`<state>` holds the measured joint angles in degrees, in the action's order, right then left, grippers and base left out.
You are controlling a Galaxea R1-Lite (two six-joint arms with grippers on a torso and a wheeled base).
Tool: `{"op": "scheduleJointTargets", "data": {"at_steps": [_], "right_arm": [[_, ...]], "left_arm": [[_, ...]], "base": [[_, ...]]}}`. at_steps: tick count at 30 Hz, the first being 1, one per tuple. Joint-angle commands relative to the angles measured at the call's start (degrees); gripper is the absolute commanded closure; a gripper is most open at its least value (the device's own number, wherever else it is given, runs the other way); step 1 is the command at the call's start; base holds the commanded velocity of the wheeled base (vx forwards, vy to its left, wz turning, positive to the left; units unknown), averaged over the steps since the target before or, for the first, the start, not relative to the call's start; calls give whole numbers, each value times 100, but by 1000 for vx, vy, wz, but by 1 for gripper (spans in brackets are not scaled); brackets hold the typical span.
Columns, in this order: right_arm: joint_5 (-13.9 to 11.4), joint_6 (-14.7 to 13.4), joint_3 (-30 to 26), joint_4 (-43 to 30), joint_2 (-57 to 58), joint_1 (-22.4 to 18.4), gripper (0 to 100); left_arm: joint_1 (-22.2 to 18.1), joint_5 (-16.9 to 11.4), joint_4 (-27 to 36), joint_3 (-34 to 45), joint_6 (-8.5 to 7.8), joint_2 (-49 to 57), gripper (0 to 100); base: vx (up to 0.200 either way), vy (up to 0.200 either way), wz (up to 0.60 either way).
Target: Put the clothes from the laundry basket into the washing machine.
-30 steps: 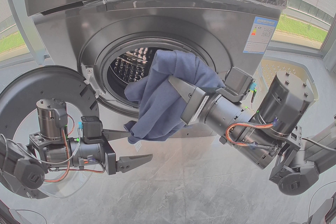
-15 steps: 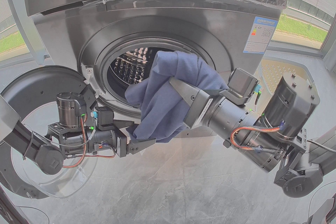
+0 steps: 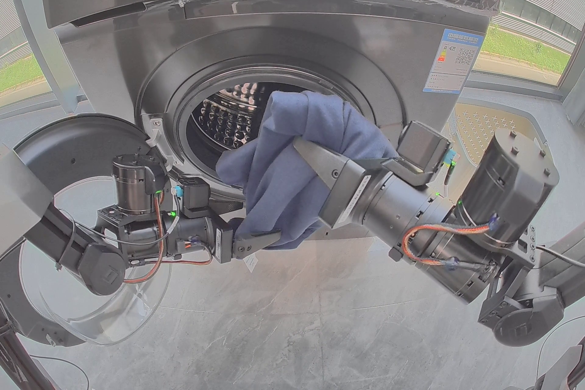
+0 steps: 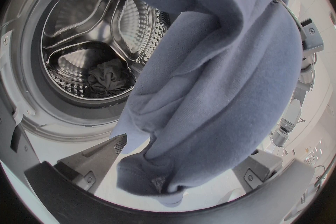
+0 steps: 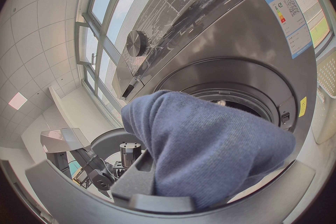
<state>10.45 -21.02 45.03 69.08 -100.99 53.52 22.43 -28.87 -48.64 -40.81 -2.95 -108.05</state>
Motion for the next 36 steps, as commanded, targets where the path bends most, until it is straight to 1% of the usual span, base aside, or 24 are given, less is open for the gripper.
{"op": "scheduleJointTargets", "data": {"at_steps": [1, 3, 6, 7, 12, 13, 18, 19, 20, 24, 25, 29, 30, 32, 33, 34, 36], "right_arm": [[1, 1, -3, 9, -9, 10, 100], [1, 1, -3, 9, 0, 1, 100], [1, 1, -3, 9, 9, 1, 100], [1, 1, -3, 9, 9, 1, 100], [1, 1, -109, 0, 9, -25, 100], [1, 1, -109, 0, 9, -25, 100], [-16, 1, -249, 0, 9, -78, 100], [-25, 1, -302, 0, 0, -96, 100], [-25, 1, -311, 0, 0, -105, 100], [-52, -8, -416, 0, -35, -175, 100], [-60, -8, -416, 0, -53, -210, 0], [-60, 10, -451, -97, -167, -412, 0], [-60, 27, -539, -97, -176, -447, 0], [-60, 89, -750, -97, -202, -483, 0], [-60, 98, -794, -97, -211, -474, 0], [-60, 124, -935, -106, -220, -456, 0], [-60, 186, -1102, -106, -220, -412, 0]], "left_arm": [[121, -5, -286, -120, 40, -278, 0], [130, 30, -374, -181, 49, -384, 0], [112, 48, -401, -164, -4, -454, 0], [104, 48, -409, -155, -13, -454, 100], [148, 39, -735, 56, 58, -384, 100], [148, 39, -735, 56, 58, -384, 100], [323, 4, -1236, 575, 58, -155, 100], [402, -14, -1411, 794, 66, 29, 100], [429, -22, -1455, 873, 75, 82, 100], [649, -22, -1860, 1612, 93, 627, 100], [701, -31, -1991, 1805, 119, 759, 100], [877, 4, -2299, 2157, 260, 1180, 100], [912, 30, -2352, 2183, 321, 1321, 100], [921, 39, -2378, 2148, 497, 1629, 100], [930, 39, -2378, 2130, 541, 1681, 100], [956, 48, -2352, 2078, 682, 1857, 100], [956, 57, -2317, 1937, 814, 1963, 100]], "base": [[0, 0, 0], [0, 0, 0], [0, 0, 0], [0, 0, 0], [0, 0, 0], [0, 0, 0], [0, 0, 0], [0, 0, 0], [0, 0, 0], [0, 0, 0], [0, 0, 0], [0, 0, 0], [0, 0, 0], [0, 0, 0], [0, 0, 0], [0, 0, 0], [0, 0, 0]]}}
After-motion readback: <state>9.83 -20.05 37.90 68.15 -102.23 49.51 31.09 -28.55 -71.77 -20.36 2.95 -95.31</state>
